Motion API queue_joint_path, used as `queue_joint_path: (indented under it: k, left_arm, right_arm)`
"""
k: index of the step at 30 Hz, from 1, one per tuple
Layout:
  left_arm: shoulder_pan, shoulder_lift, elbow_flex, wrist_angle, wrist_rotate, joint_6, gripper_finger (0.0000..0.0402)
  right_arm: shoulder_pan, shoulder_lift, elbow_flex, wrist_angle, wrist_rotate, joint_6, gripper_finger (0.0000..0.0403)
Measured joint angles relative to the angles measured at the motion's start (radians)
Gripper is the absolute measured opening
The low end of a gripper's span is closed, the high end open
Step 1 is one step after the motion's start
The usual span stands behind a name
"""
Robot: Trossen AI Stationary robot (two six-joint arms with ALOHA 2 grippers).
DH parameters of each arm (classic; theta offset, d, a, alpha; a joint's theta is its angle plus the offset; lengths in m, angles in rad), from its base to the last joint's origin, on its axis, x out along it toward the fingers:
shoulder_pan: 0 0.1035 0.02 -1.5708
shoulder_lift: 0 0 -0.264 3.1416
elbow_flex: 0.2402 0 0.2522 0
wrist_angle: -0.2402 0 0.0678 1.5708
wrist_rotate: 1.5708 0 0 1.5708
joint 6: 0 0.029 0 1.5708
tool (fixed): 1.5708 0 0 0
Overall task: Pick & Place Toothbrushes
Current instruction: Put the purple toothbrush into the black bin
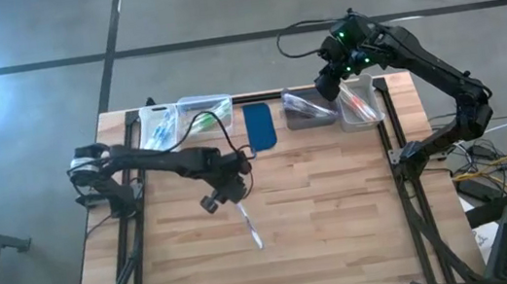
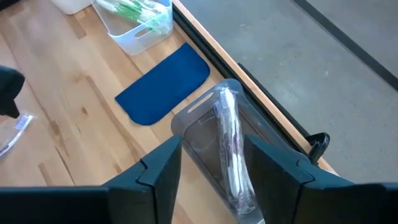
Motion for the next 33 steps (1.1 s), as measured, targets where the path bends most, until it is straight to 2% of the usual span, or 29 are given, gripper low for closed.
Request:
queue_joint_path:
  k: [6,11,24,33]
  left_arm:
    - [-0.027,0.027,-0.002,0.004,0.009,0.017,0.0176]
    - [-0.031,0.056,-0.005,0.011,-0.026,0.042,0.0199]
    - [-0.032,0.154,-0.005,0.036,-0.021,0.064,0.0202]
    - [-0.037,0.168,-0.003,0.049,-0.018,0.119,0.0201]
  right_arm:
    - [0.000,0.000,0.000,0.000,0.001,0.000,0.0176]
    - [0.000,0.000,0.000,0.001,0.003,-0.007,0.0167]
    - [0.000,0.000,0.000,0.000,0.003,-0.019,0.0137]
    - [0.000,0.000,0.000,0.000,0.004,-0.039,0.0116]
